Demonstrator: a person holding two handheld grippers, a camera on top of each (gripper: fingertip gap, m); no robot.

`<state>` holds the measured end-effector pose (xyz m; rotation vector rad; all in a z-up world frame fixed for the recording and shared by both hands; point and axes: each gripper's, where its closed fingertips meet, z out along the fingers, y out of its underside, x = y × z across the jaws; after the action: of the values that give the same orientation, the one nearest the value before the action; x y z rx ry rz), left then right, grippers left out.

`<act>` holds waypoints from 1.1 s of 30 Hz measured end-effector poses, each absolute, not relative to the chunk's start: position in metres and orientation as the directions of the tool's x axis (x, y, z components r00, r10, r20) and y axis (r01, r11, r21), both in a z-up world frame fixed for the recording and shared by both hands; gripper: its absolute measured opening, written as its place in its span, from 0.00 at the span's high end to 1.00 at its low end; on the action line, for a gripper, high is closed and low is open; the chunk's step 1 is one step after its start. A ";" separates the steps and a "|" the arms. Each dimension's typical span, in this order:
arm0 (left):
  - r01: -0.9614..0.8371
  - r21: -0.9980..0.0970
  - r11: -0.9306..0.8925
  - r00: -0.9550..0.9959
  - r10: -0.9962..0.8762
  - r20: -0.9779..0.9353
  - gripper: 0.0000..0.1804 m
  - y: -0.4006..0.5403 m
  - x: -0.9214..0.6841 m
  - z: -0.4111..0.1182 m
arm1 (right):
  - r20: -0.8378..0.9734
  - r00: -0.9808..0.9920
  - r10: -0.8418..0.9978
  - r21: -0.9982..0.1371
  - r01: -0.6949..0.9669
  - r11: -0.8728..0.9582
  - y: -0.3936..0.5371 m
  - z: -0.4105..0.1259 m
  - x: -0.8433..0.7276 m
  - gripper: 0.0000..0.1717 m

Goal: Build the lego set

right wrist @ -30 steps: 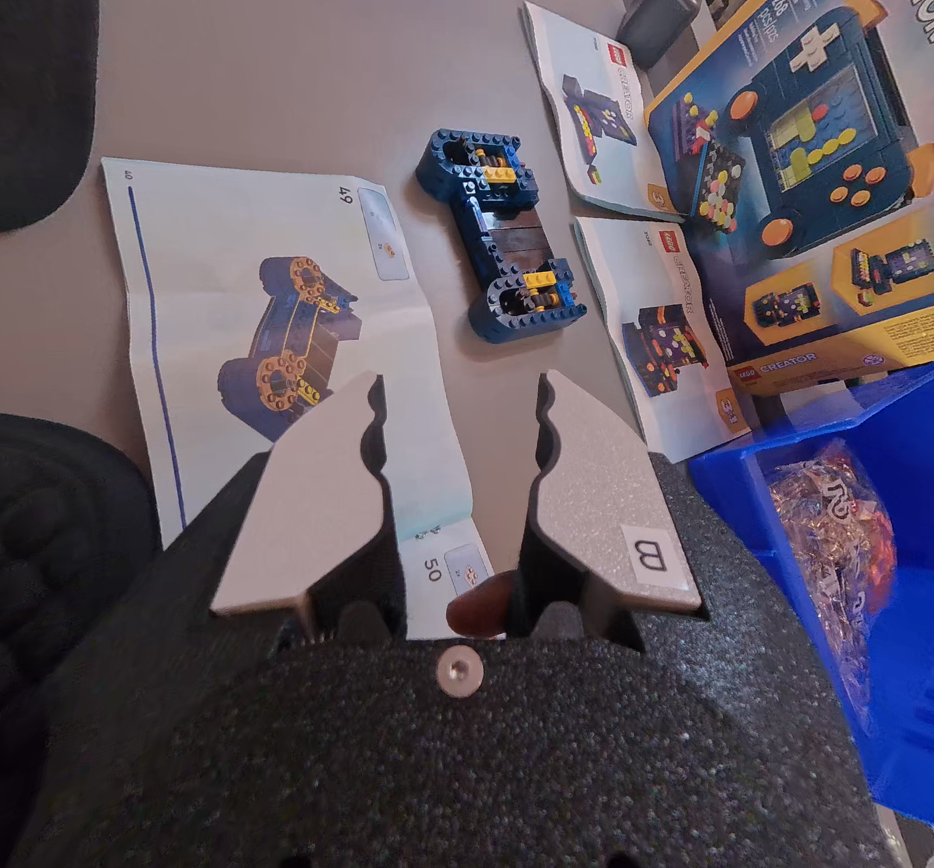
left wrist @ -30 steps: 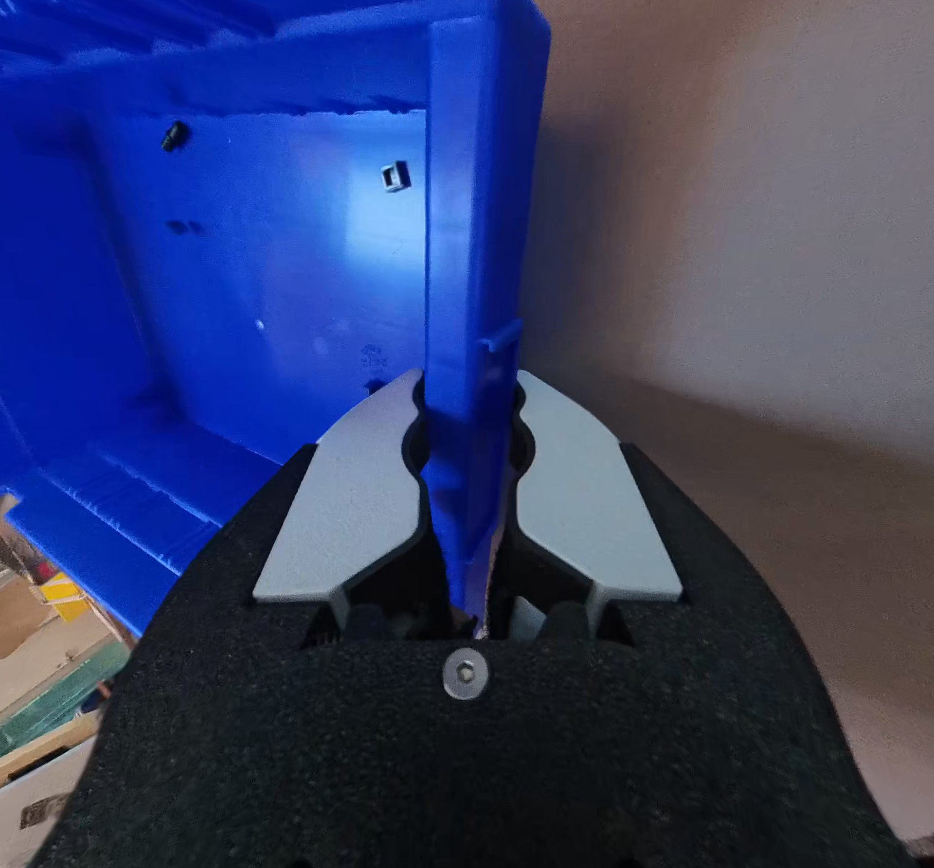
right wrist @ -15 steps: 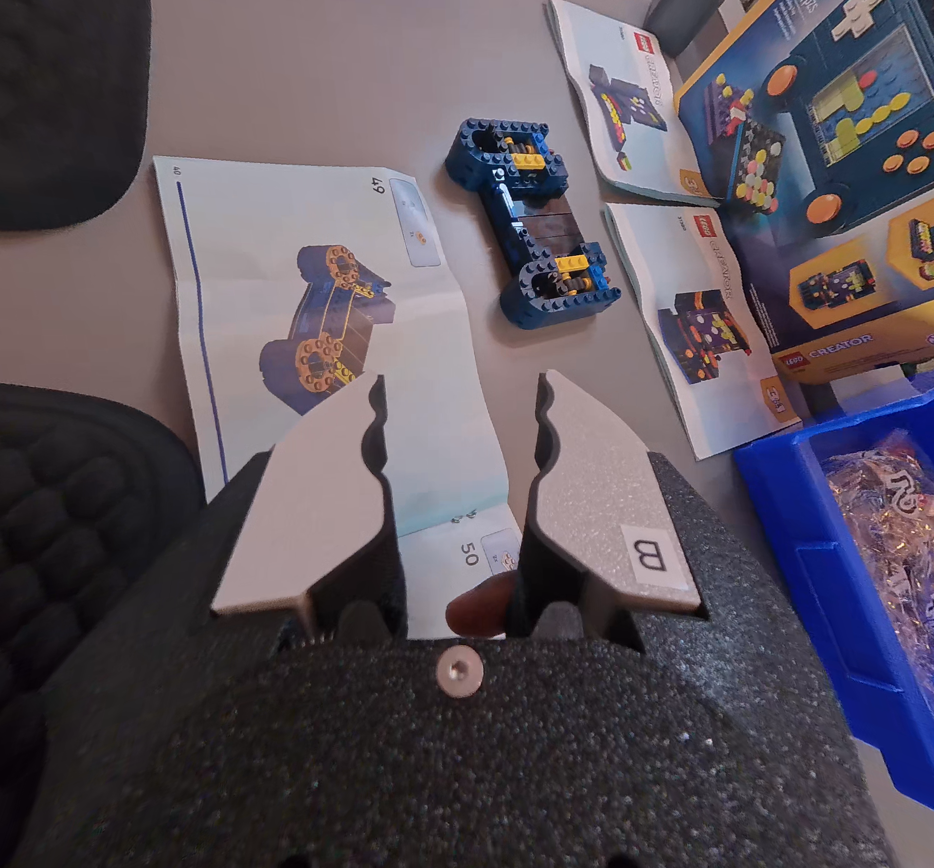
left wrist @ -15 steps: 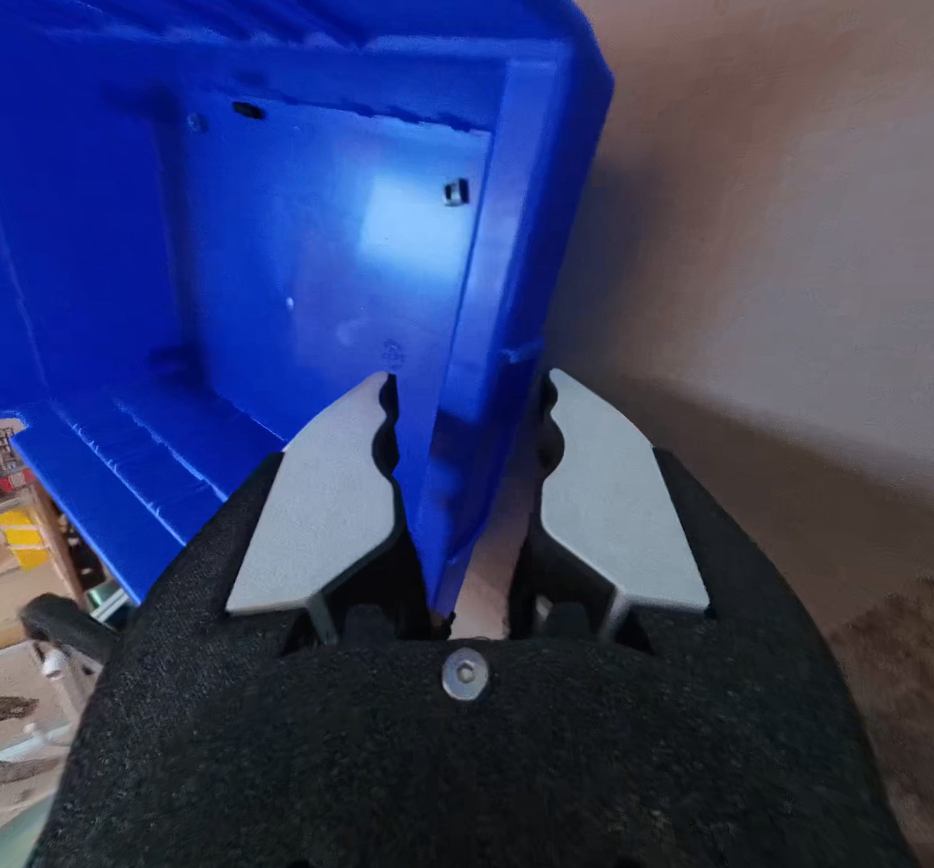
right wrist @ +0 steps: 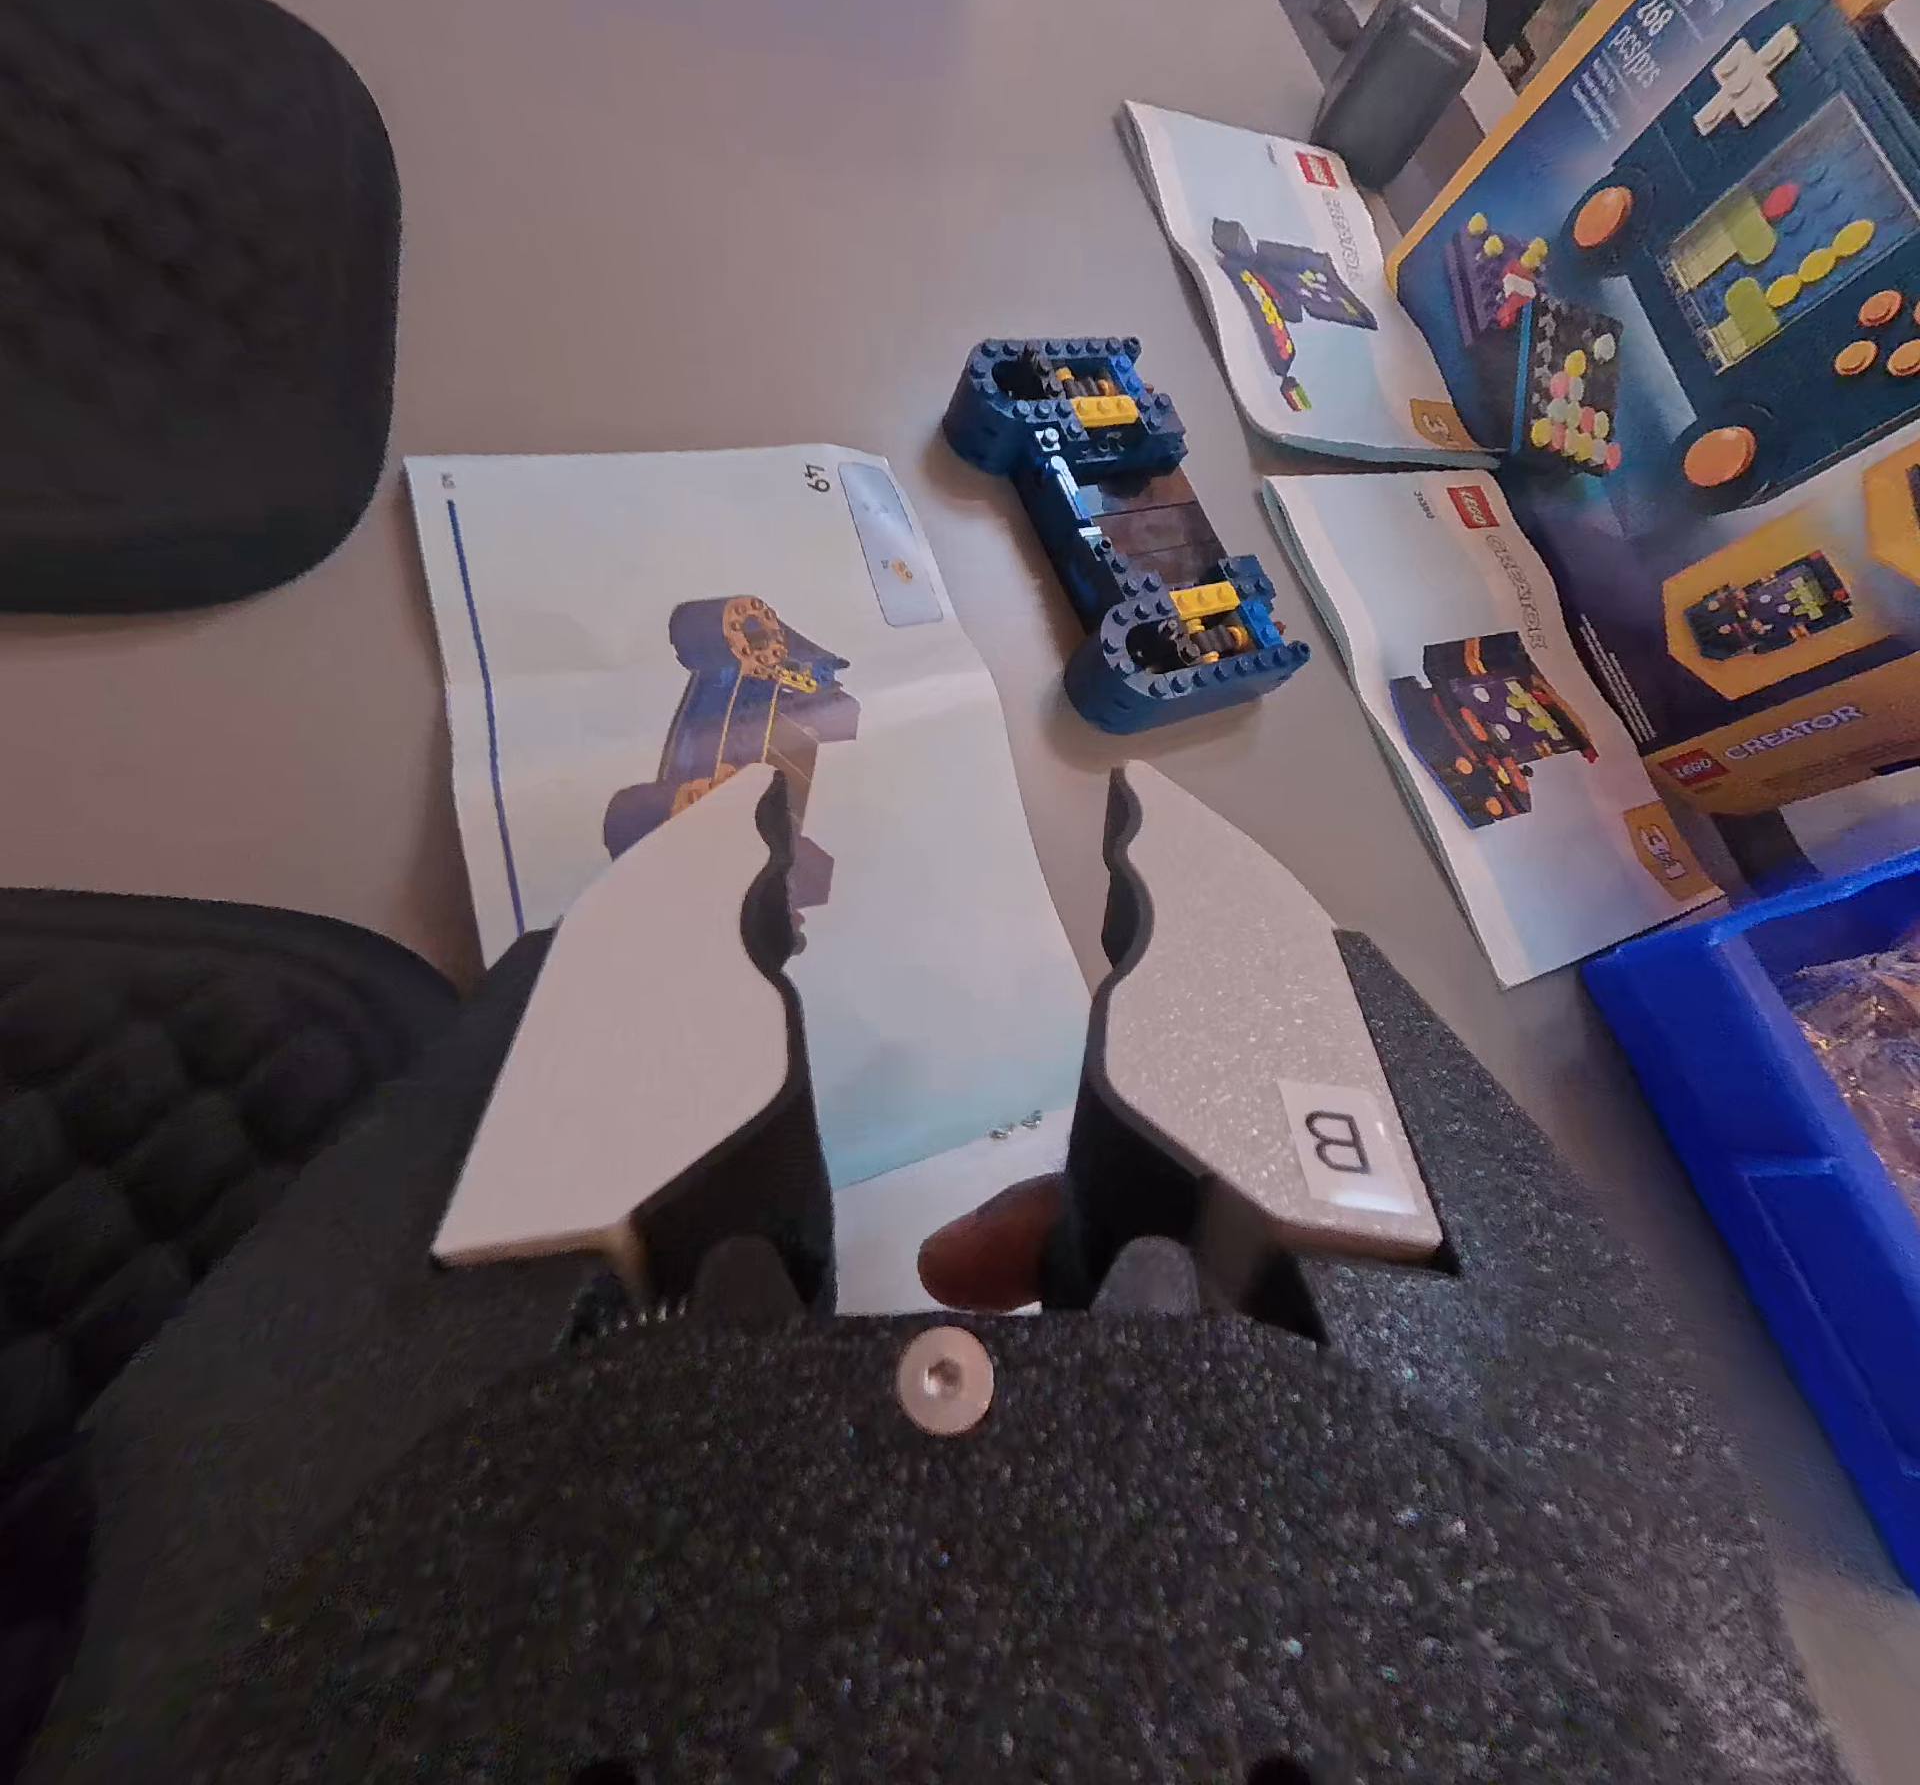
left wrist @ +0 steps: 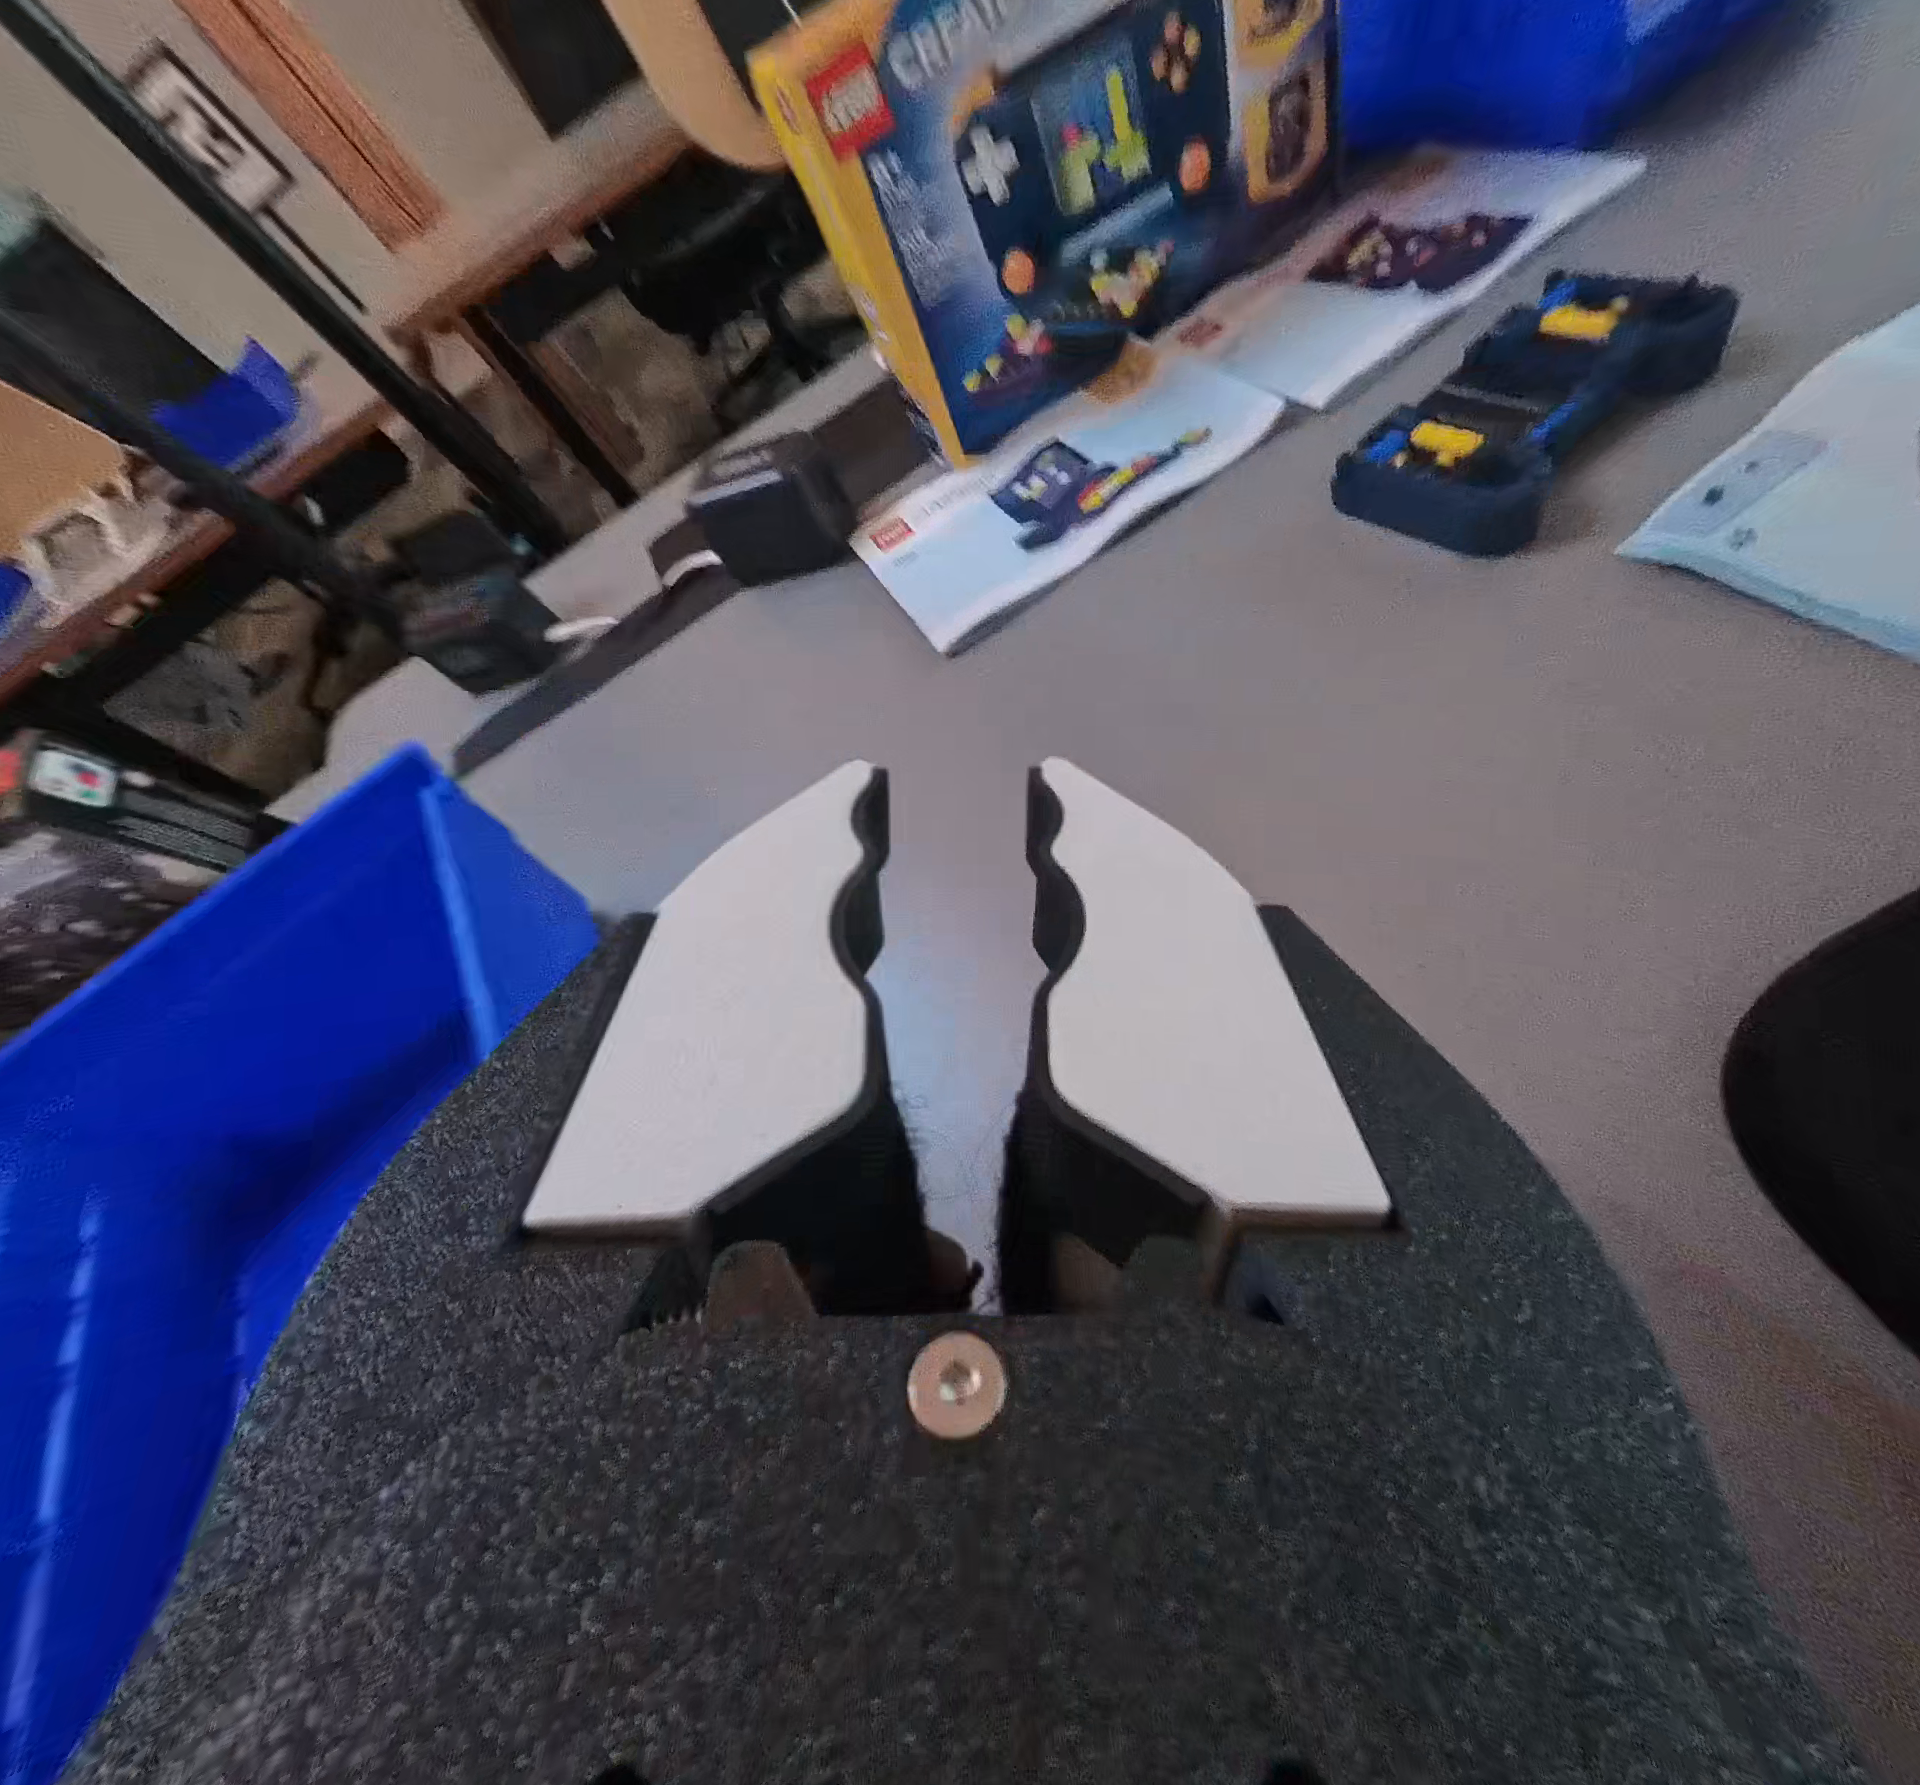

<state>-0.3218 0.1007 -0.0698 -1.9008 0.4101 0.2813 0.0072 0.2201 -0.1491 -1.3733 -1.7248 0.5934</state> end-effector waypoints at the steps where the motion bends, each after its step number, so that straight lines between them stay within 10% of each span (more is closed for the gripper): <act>1: -0.414 -0.817 -0.402 0.910 -0.160 -0.383 0.90 0.118 -0.320 -0.095 | 0.304 -0.048 0.952 -0.789 0.547 0.280 0.219 -0.148 0.008 0.66; 7: -0.451 -0.292 -0.843 0.615 -0.056 -0.787 0.95 0.177 -0.437 -0.172 | 0.275 -0.004 0.962 -0.821 0.520 0.236 0.217 -0.146 0.022 0.67; 9: -0.476 -0.135 -0.869 0.297 -0.015 -0.955 0.77 0.177 -0.459 -0.123 | 0.282 0.020 0.959 -0.814 0.534 0.228 0.220 -0.148 0.031 0.67; 13: -0.297 -0.366 -0.882 0.471 0.198 -0.860 0.33 0.139 -0.457 -0.086 | 0.266 0.080 0.961 -0.824 0.537 0.183 0.227 -0.151 0.048 0.67; 16: -0.128 -0.522 -0.843 0.673 0.313 -0.670 0.43 0.092 -0.464 -0.092 | 0.250 0.103 0.963 -0.828 0.538 0.158 0.232 -0.156 0.056 0.67; 19: 0.058 -0.455 -0.889 0.892 0.251 -0.377 0.94 0.048 -0.461 -0.148 | 0.261 0.102 0.960 -0.825 0.539 0.167 0.236 -0.158 0.057 0.67; 20: 0.154 -0.484 -0.861 0.912 0.313 -0.267 0.96 0.043 -0.460 -0.153 | 0.269 0.101 0.958 -0.826 0.535 0.176 0.237 -0.156 0.057 0.67; 27: 0.386 -0.483 -0.786 0.817 0.534 -0.216 0.96 0.017 -0.432 -0.146 | 0.293 0.104 0.950 -0.844 0.496 0.206 0.236 -0.146 0.053 0.68; 33: 0.273 -0.606 -0.747 0.891 0.434 -0.134 0.70 0.078 -0.410 -0.139 | 0.293 0.084 0.952 -0.841 0.497 0.215 0.235 -0.147 0.053 0.68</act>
<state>-0.4099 0.0775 -0.1392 -2.4560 -0.5074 0.3563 0.0535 0.2353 -0.1473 -1.4166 -1.5508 0.6110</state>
